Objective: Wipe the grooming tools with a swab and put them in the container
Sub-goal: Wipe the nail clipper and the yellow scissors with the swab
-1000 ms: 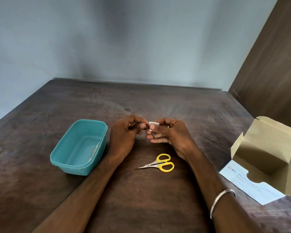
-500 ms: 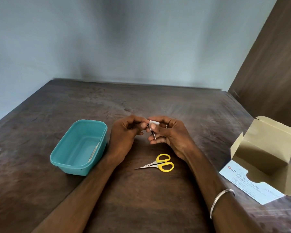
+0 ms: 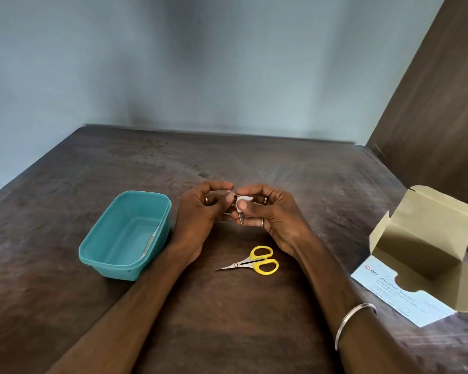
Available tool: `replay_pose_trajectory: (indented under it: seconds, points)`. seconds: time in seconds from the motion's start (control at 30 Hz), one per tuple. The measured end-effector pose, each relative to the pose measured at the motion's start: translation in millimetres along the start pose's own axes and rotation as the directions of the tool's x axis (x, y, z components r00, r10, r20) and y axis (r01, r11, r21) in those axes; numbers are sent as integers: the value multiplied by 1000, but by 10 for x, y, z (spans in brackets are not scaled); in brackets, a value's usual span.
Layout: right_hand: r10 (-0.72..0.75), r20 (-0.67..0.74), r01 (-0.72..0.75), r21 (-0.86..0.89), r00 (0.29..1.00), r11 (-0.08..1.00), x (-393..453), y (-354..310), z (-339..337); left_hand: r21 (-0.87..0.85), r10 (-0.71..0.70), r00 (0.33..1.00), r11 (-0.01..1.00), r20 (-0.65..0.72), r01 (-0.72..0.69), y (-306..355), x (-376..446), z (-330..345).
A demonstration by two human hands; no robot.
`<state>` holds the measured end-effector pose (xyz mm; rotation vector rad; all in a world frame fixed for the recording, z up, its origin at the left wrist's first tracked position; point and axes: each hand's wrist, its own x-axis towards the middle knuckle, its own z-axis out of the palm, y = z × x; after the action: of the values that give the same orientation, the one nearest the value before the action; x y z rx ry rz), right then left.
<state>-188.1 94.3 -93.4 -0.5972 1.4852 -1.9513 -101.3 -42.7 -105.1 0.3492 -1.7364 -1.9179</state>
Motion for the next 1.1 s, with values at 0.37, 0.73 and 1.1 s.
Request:
replay_pose_trajectory:
  seconds: [0.37,0.73,1.1]
  points:
    - [-55,-39,55,1,998,998,22,39,6,3,-43,999,999,4,43,-45,22,-19]
    - [-120,-23,116,-133,993,984,26,46,22,7,-24,997,1000,-67,24,-26,13,12]
    - [-123,-134,95,-199,983,975,35,65,26,67,12,1000,998,-12,-11,-24,-6,30]
